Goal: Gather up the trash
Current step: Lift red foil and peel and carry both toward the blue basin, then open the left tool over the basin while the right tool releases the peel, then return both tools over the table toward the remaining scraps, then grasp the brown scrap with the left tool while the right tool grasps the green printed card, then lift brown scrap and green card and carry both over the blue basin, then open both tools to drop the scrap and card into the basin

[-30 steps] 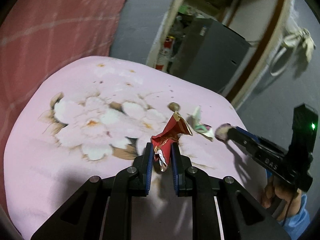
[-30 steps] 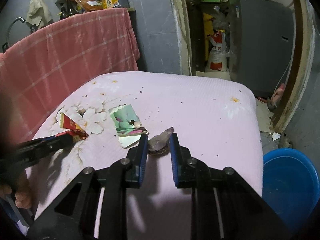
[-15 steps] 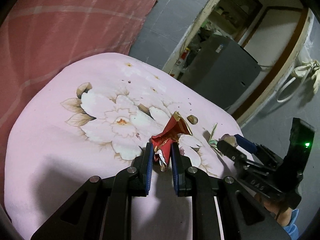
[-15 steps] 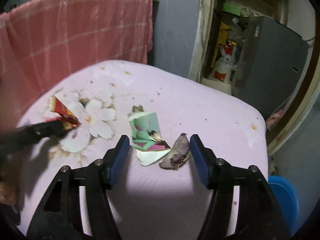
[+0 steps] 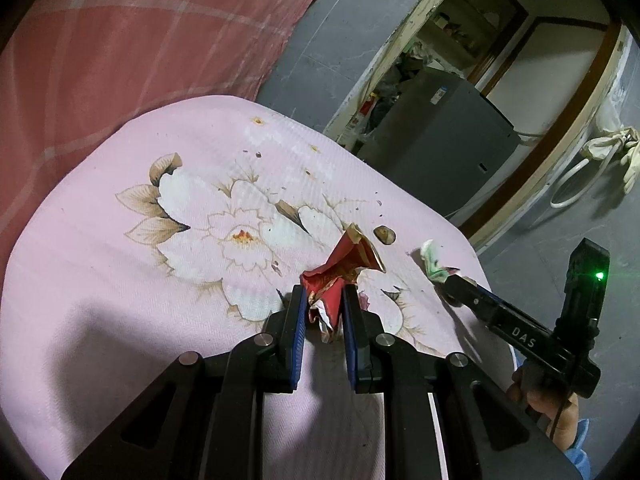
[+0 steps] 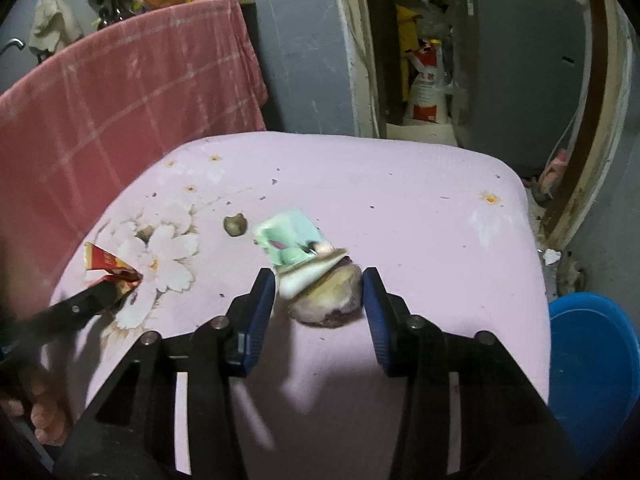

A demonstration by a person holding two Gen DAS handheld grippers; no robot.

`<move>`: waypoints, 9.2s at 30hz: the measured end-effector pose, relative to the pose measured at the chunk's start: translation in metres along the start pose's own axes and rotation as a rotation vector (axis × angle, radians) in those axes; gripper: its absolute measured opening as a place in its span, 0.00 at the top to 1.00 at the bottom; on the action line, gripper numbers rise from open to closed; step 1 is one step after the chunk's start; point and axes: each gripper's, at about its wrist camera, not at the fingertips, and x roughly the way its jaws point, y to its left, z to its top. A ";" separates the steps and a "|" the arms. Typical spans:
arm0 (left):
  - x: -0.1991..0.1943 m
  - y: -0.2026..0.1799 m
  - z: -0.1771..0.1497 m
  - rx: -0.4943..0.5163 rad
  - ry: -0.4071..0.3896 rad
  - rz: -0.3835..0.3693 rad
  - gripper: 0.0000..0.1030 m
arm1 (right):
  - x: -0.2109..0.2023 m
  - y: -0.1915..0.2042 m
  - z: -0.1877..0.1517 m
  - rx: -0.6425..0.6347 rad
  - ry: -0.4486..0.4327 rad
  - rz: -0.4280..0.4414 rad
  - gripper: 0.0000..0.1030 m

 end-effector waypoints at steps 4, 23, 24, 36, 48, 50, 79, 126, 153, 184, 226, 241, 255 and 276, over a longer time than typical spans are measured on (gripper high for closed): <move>0.000 0.000 0.000 0.000 0.001 0.001 0.86 | 0.003 0.004 -0.004 -0.022 0.023 0.019 0.54; -0.005 -0.059 -0.011 0.263 -0.066 0.055 0.86 | -0.037 0.001 -0.029 -0.021 -0.102 0.031 0.69; -0.009 -0.067 -0.014 0.286 -0.090 0.053 0.86 | -0.045 0.000 -0.031 -0.017 -0.132 0.035 0.69; -0.036 -0.153 -0.021 0.398 -0.323 -0.104 0.86 | -0.166 -0.014 -0.045 -0.027 -0.610 -0.103 0.69; -0.024 -0.236 -0.035 0.562 -0.344 -0.288 0.86 | -0.230 -0.059 -0.073 0.040 -0.773 -0.334 0.68; -0.017 -0.248 -0.039 0.582 -0.324 -0.309 0.86 | -0.235 -0.072 -0.077 0.082 -0.767 -0.365 0.68; 0.095 -0.286 -0.076 0.574 0.103 -0.261 0.84 | -0.199 -0.171 -0.102 0.419 -0.413 -0.385 0.67; -0.036 -0.151 0.001 0.447 -0.474 -0.012 0.02 | -0.217 -0.031 -0.066 0.076 -0.892 -0.235 0.00; -0.004 -0.056 0.027 0.418 -0.338 0.175 0.02 | -0.098 -0.002 -0.005 -0.011 -0.523 -0.085 0.00; 0.089 -0.042 0.037 0.428 0.114 0.189 0.27 | 0.029 -0.007 0.021 -0.005 0.083 0.049 0.70; 0.037 -0.122 0.027 0.444 -0.227 -0.064 0.85 | -0.095 -0.031 0.006 0.052 -0.445 -0.063 1.00; 0.008 -0.226 -0.007 0.559 -0.367 -0.249 0.85 | -0.208 -0.078 -0.041 0.101 -0.717 -0.345 1.00; 0.032 -0.290 -0.055 0.621 -0.250 -0.343 0.85 | -0.227 -0.142 -0.082 0.263 -0.625 -0.476 0.99; 0.120 -0.292 -0.093 0.612 0.147 -0.262 0.84 | -0.181 -0.187 -0.088 0.399 -0.342 -0.430 0.97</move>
